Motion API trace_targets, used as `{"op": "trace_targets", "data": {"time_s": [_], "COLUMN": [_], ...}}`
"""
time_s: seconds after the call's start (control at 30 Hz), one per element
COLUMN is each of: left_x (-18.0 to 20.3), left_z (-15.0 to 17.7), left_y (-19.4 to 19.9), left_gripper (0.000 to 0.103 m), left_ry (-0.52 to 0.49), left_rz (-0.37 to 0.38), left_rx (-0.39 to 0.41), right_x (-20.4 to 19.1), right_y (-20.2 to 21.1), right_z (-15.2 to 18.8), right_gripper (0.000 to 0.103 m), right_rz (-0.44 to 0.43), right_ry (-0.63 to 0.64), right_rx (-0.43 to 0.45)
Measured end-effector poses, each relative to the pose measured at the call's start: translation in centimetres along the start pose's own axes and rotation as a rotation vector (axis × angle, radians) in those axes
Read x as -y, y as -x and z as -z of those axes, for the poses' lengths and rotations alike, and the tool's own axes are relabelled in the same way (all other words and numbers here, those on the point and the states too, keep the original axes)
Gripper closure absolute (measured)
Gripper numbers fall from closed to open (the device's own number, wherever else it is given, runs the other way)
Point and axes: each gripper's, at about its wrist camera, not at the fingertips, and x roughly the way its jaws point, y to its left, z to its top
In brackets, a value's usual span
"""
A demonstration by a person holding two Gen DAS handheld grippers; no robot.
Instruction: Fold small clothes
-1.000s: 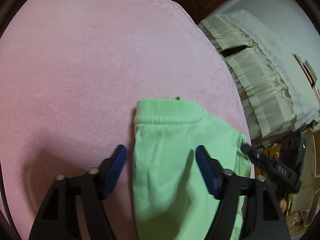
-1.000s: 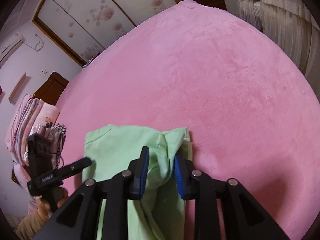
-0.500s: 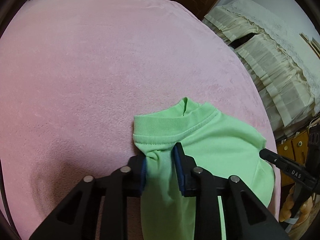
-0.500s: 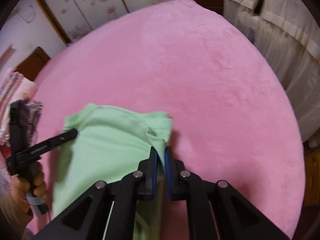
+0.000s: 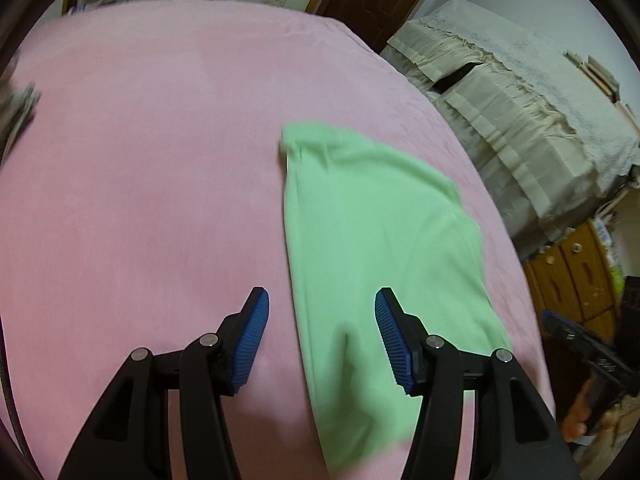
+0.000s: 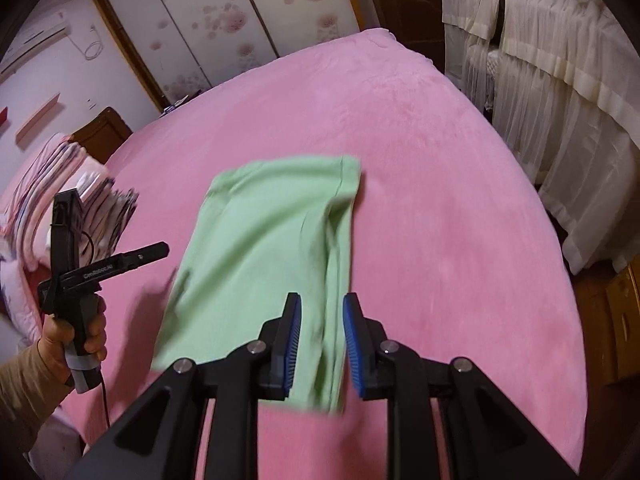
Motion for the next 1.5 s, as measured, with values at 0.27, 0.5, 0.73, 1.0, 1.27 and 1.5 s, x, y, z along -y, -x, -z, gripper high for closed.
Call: {"op": "trace_targets", "data": {"time_s": [0.27,0.5,0.73,1.0,1.27,1.5], "left_x": [-0.3,-0.4,-1.0,-0.6,-0.6,-0.2], "left_z": [7.2,8.6,9.0,8.6,8.8,8.5], "left_y": [0.8,-0.9,-1.5,-2.0,-1.9,-0.8], "left_gripper": [0.049,0.049,0.049,0.087,0.089,0.067], "left_ry": [0.113,0.162,0.185,0.171,0.168,0.110], "left_rz": [0.026,0.042,0.066,0.048,0.042,0.007], "left_rx": [-0.029,-0.049,-0.049,-0.068,-0.072,-0.073], "right_x": [-0.7,-0.3,0.9,0.5,1.1,1.1], "right_y": [-0.6,-2.4,-4.0,-2.0,-3.1,-1.8], "right_z": [4.3,5.5,5.2,5.5,6.7,6.7], "right_gripper": [0.082,0.082,0.082,0.099,0.098,0.081], "right_rz": [-0.020,-0.015,-0.060,-0.065,-0.011,0.068], "right_ry": [-0.041,-0.059,-0.127,-0.126,-0.147,-0.141], "right_rx": [-0.011,-0.027,-0.029,0.029,-0.043,-0.019]}}
